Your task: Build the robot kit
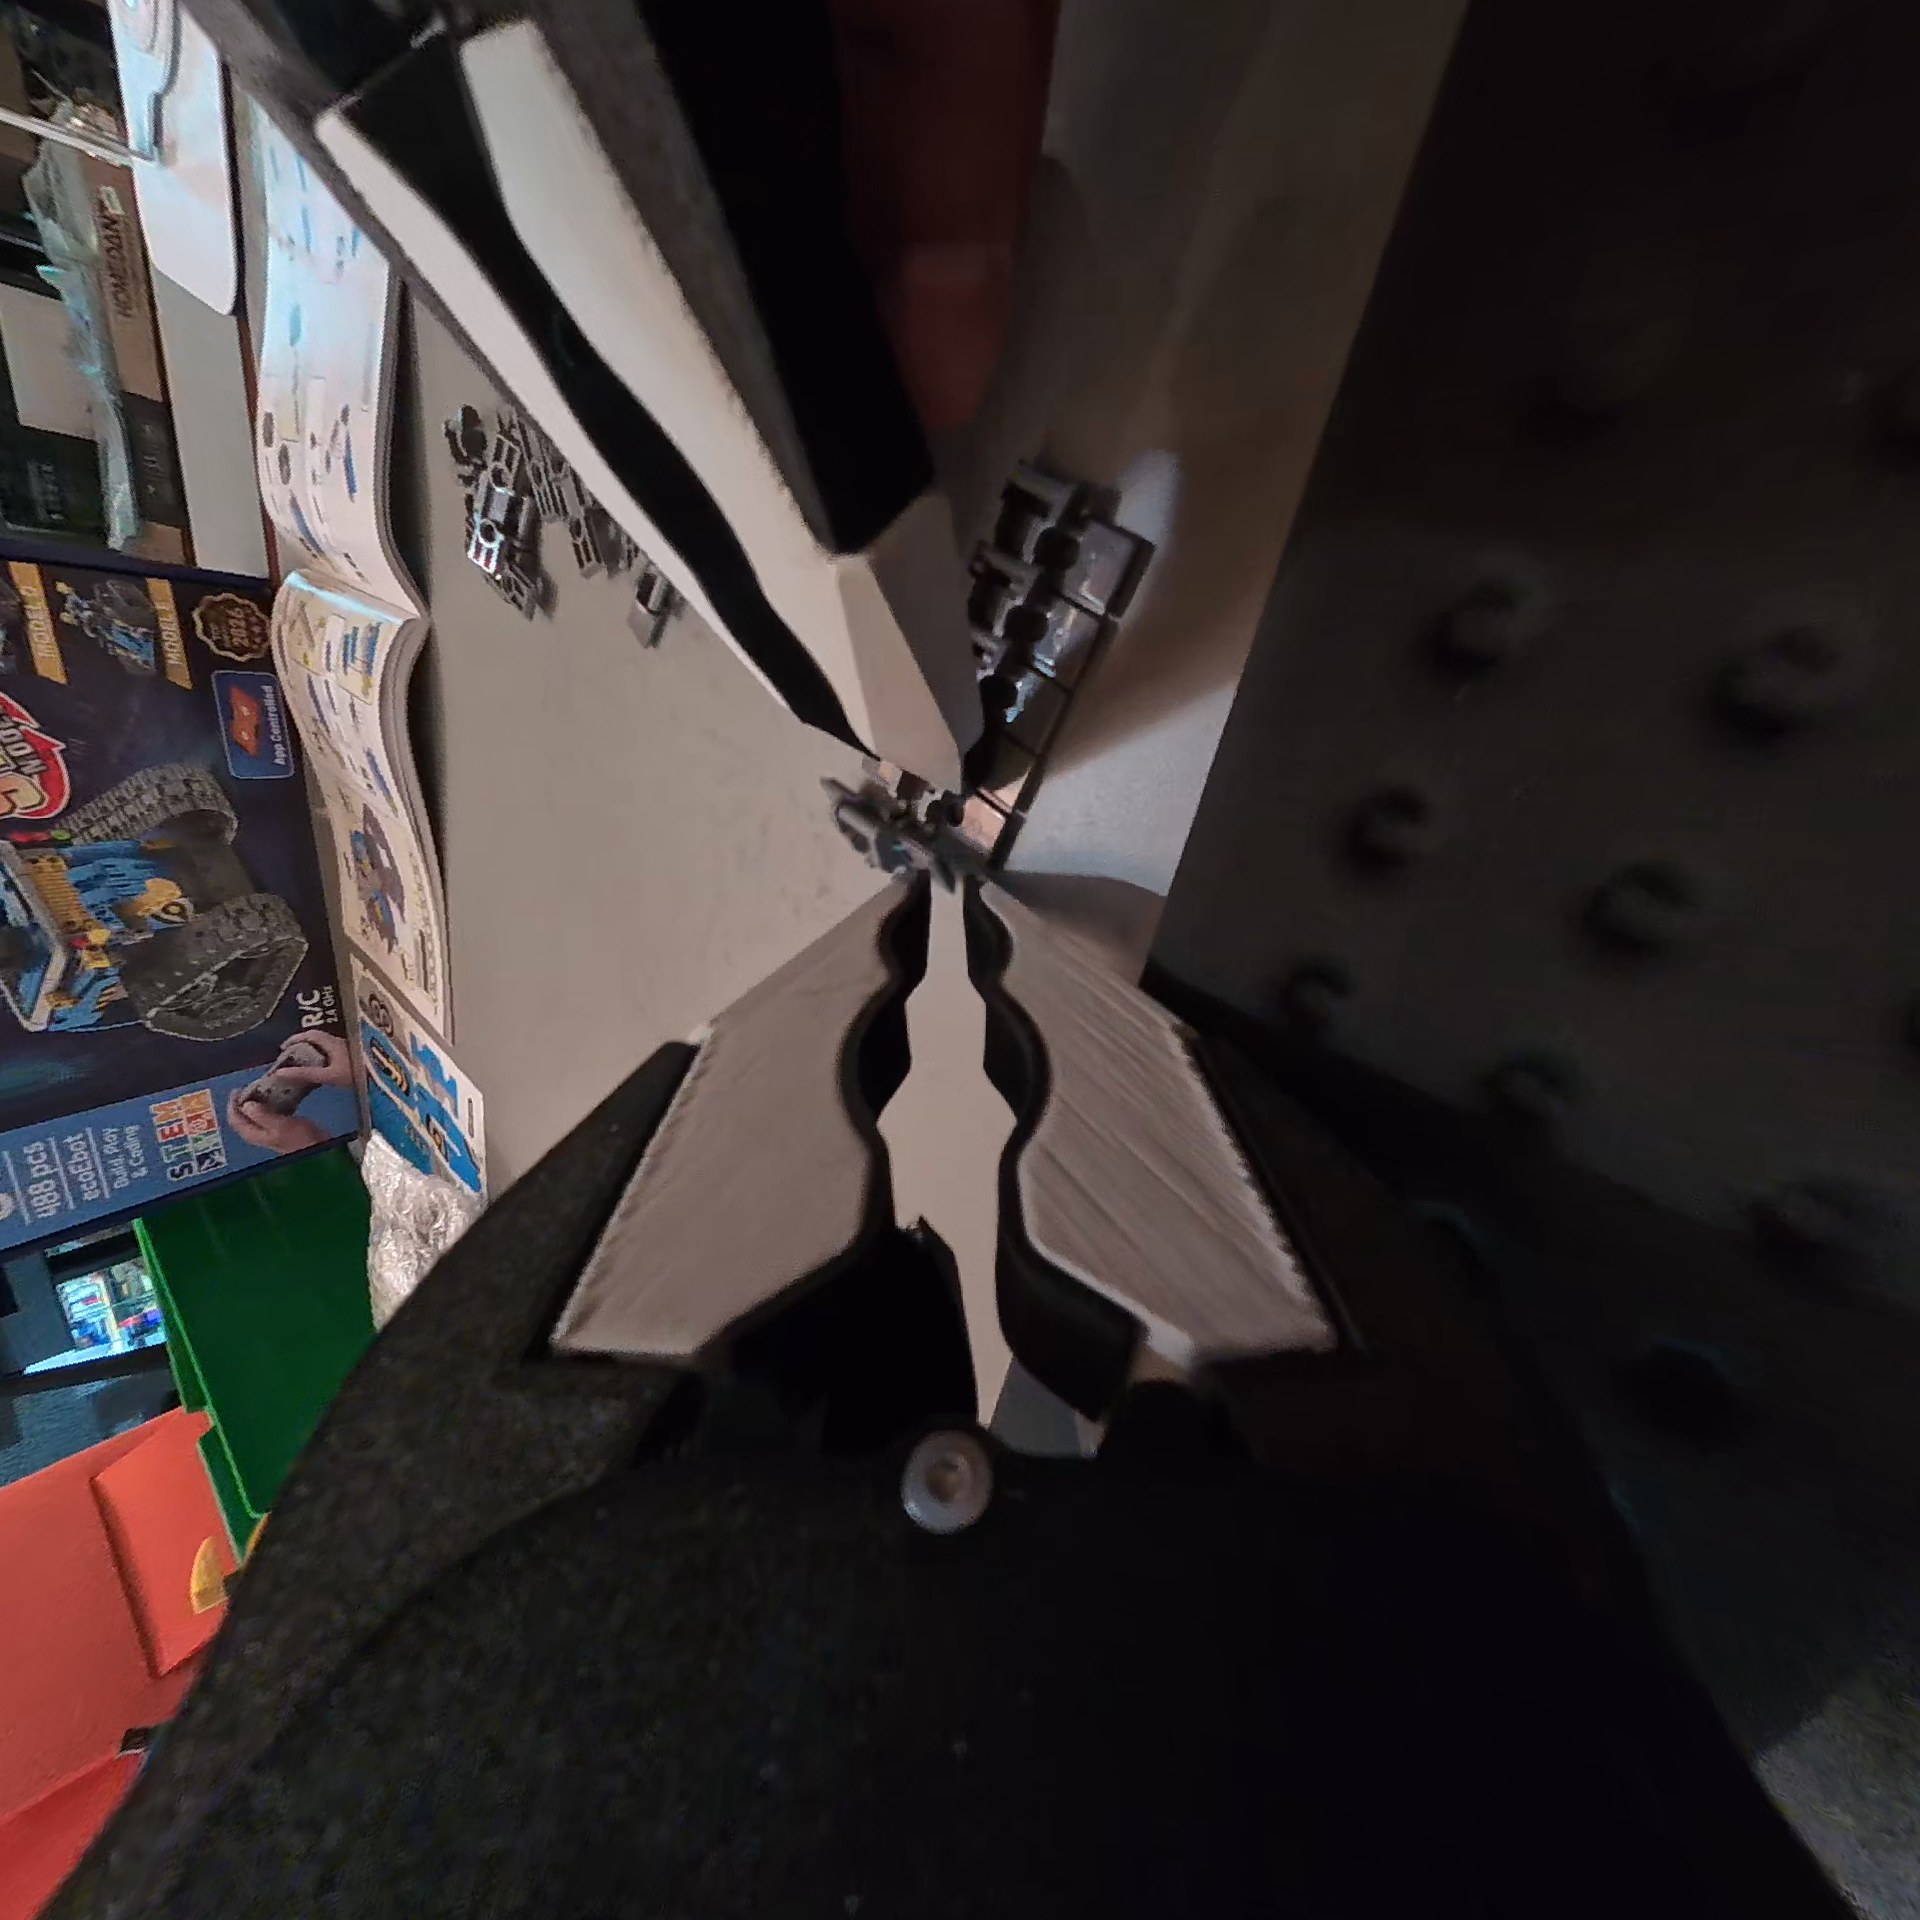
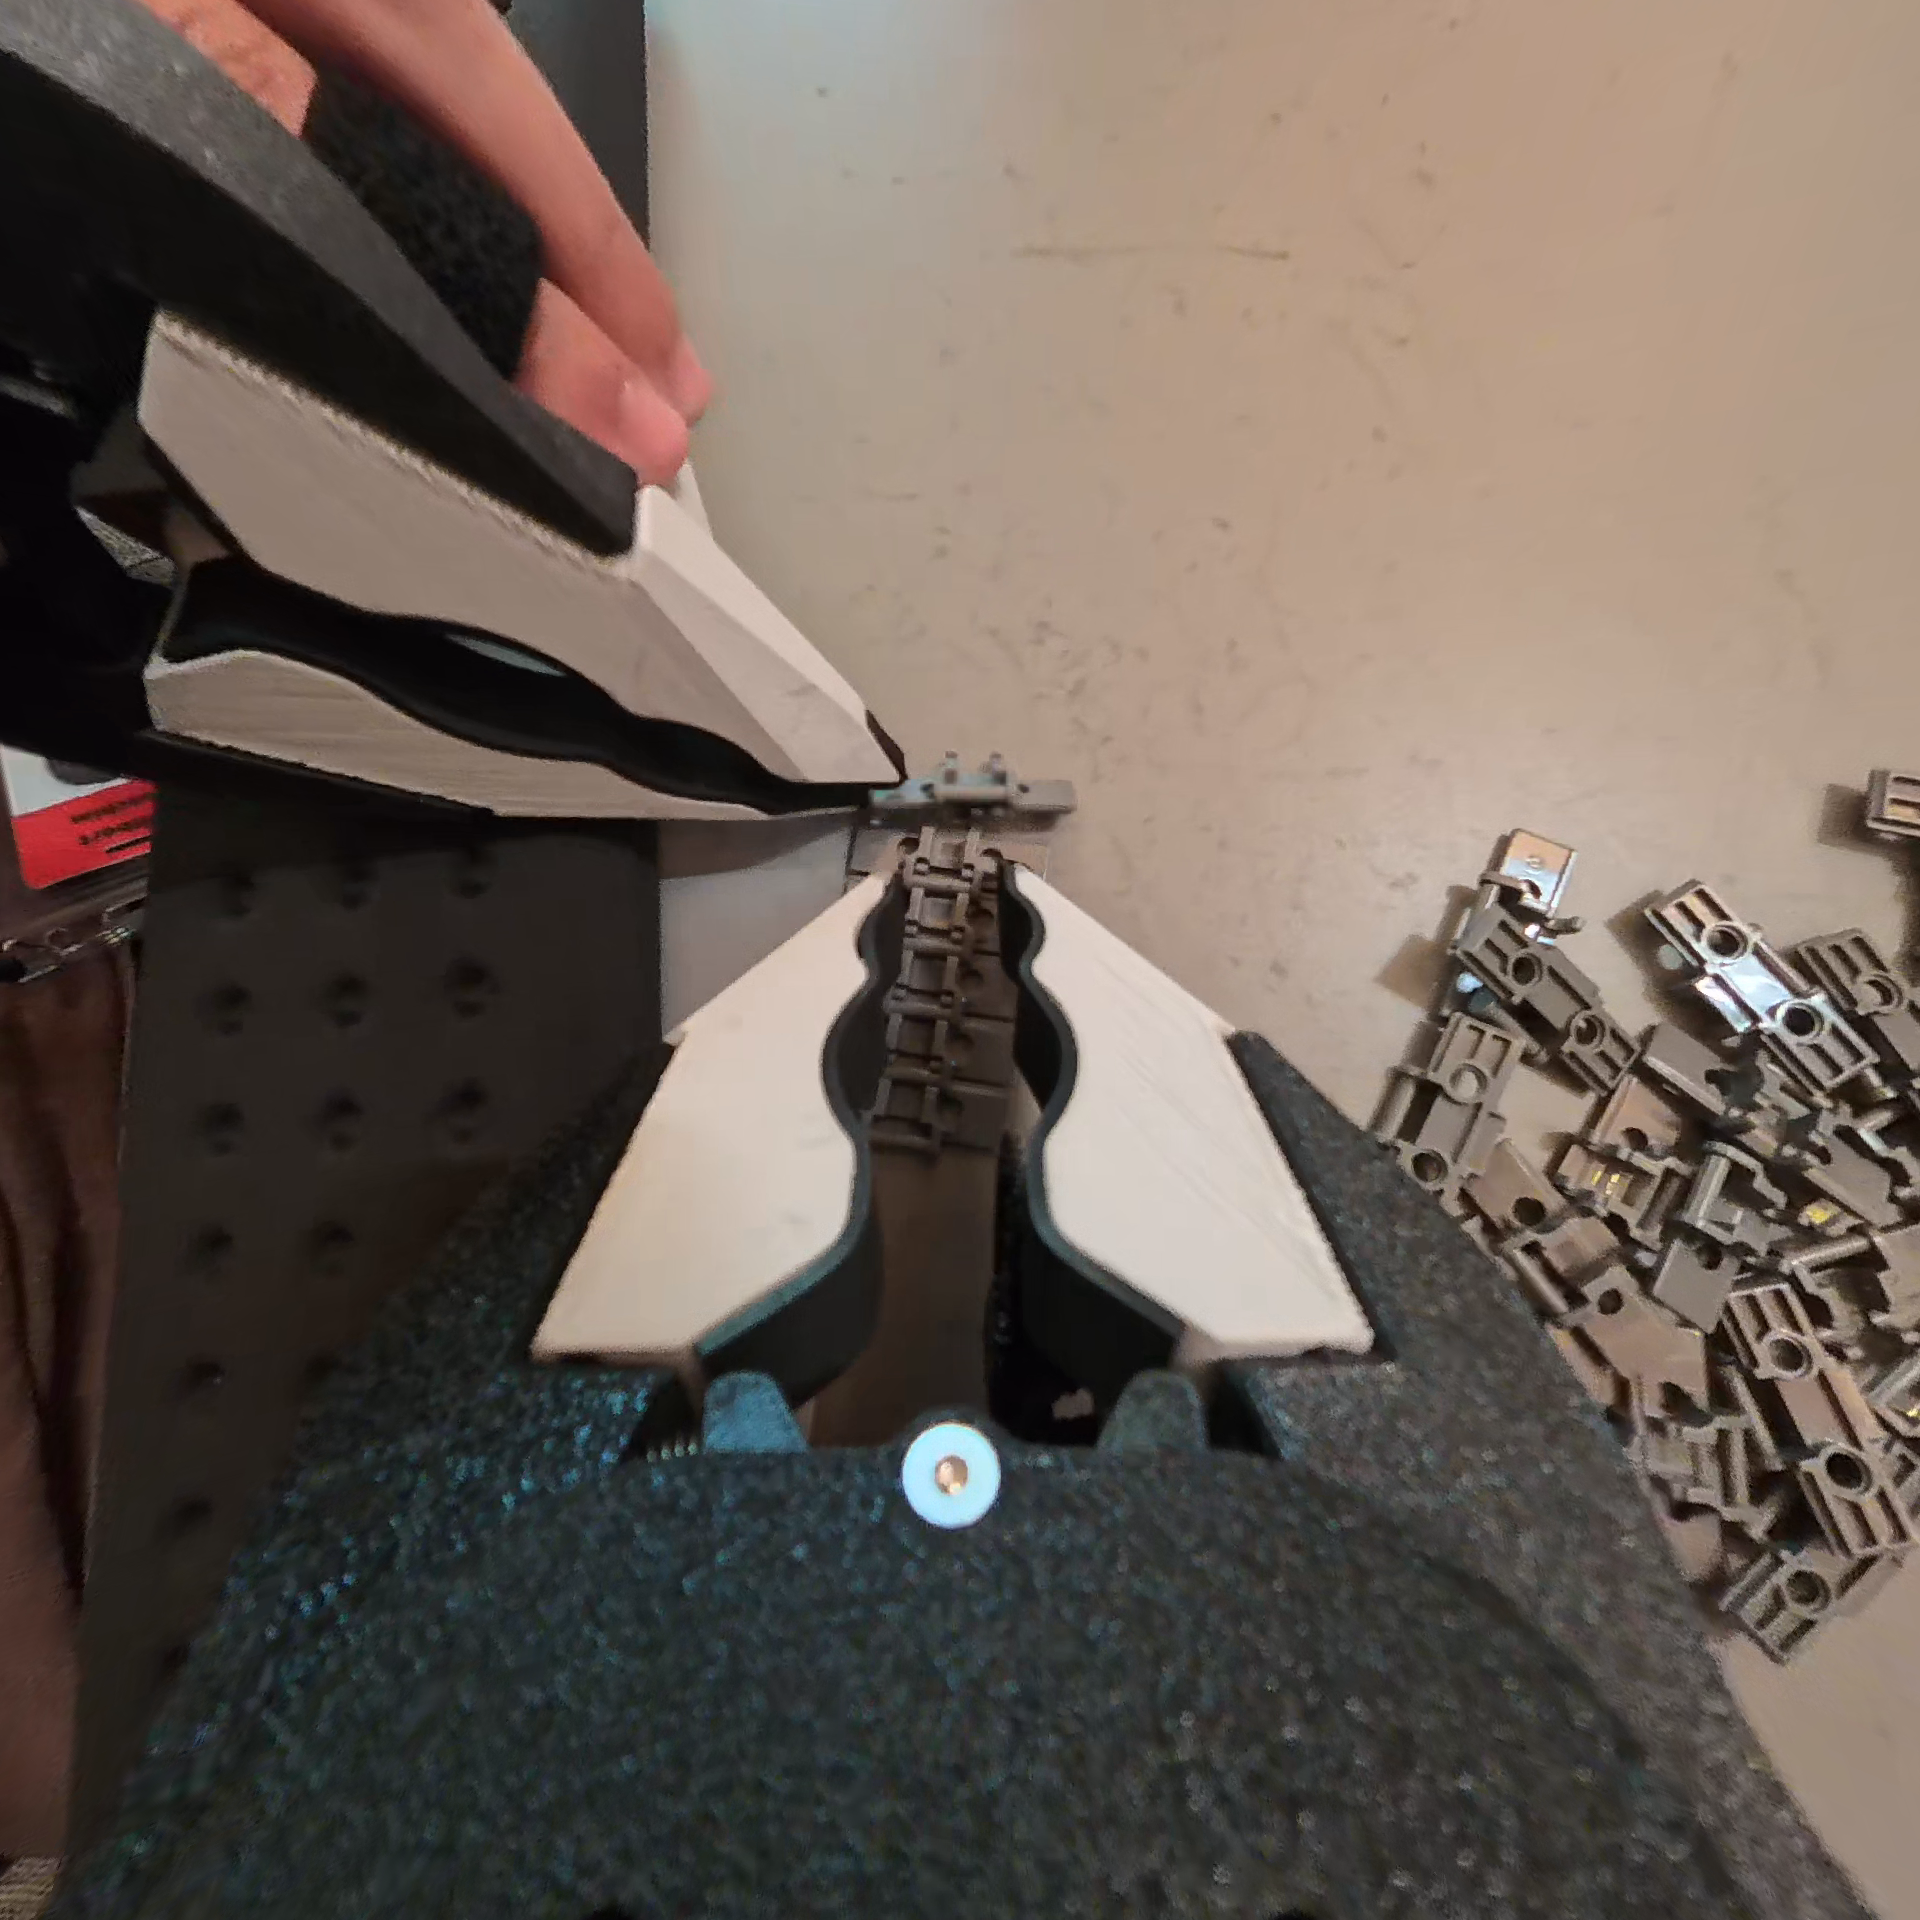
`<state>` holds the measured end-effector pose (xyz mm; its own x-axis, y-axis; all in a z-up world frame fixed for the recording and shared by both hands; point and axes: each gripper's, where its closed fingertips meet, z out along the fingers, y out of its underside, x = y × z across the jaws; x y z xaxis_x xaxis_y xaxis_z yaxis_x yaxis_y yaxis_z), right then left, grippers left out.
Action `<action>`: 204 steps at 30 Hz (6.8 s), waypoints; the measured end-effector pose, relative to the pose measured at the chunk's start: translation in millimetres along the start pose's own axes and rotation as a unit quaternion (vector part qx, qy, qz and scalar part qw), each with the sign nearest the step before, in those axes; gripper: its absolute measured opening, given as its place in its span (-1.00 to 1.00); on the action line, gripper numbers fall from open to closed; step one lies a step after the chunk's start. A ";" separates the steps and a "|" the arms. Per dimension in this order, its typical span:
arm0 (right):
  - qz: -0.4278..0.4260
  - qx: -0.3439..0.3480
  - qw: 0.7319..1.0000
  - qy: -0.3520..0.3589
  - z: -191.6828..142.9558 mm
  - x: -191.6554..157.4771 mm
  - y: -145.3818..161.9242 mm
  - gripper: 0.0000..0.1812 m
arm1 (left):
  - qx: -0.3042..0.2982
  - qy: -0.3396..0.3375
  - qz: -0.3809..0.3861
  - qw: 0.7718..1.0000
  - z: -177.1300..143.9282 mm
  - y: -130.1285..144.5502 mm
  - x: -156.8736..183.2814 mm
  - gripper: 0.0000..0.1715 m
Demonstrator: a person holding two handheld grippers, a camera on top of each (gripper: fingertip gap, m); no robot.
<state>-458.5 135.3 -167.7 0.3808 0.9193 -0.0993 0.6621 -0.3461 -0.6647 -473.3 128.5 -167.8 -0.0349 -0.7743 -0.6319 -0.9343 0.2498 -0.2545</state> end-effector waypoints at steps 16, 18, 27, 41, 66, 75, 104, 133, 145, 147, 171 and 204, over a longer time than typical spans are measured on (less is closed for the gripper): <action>-0.006 0.002 1.000 -0.004 -0.8 2.4 0.8 -0.81 | 0.164 0.268 -0.167 0.935 -5.7 4.0 -15.2 -0.66; -0.007 0.002 1.000 -0.004 -0.9 2.2 1.0 -0.80 | 0.194 0.323 -0.188 0.907 -2.4 -1.3 -14.0 -0.66; -0.004 0.007 1.000 -0.010 -1.1 3.5 0.8 -0.80 | 0.229 0.309 -0.126 0.915 9.1 -7.7 -12.2 -0.88; -0.018 0.023 0.999 -0.021 1.2 -0.6 -2.8 -0.81 | 0.141 0.377 -0.009 0.915 4.4 7.6 -9.9 -0.88; -0.009 0.048 0.998 -0.049 -3.3 -1.5 -8.2 -0.80 | 0.142 0.371 -0.003 0.918 4.5 1.5 -7.3 -0.88; -0.108 0.081 0.990 0.030 -11.4 -3.6 -28.4 -1.00 | 0.148 0.368 -0.021 0.918 5.0 -0.3 -7.5 -0.88; -0.088 0.028 0.995 -0.025 -9.5 1.2 2.9 -0.81 | 0.184 0.352 -0.067 0.915 4.4 -2.5 -5.7 -0.88; 0.057 0.074 0.986 -0.138 -7.9 4.1 -12.5 -0.45 | 0.218 0.114 0.083 0.966 -1.3 -1.8 -16.0 -0.88; 0.124 0.036 0.977 -0.173 2.8 5.9 -12.7 -0.64 | 0.208 0.114 0.097 0.967 3.3 -6.4 -14.5 -0.88; 0.167 0.032 0.967 -0.190 2.5 3.3 -15.1 -0.63 | 0.209 0.108 0.106 0.966 3.8 -8.5 -14.6 -0.88; 0.209 0.266 0.910 -0.242 -70.9 19.3 -66.7 -0.92 | 0.400 0.218 -0.369 0.810 -59.2 -29.8 -103.5 -0.71; 0.151 0.340 0.893 -0.254 -94.1 -0.2 -85.9 -0.86 | 0.445 0.438 -0.458 0.632 -70.2 -53.9 -86.0 -0.98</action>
<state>-454.7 147.2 -40.9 0.0198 0.8296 -0.5579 -0.0320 -0.5572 -0.8297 -444.9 140.8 -48.4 -0.1710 -0.7589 0.6284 -0.1479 -0.6108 -0.7779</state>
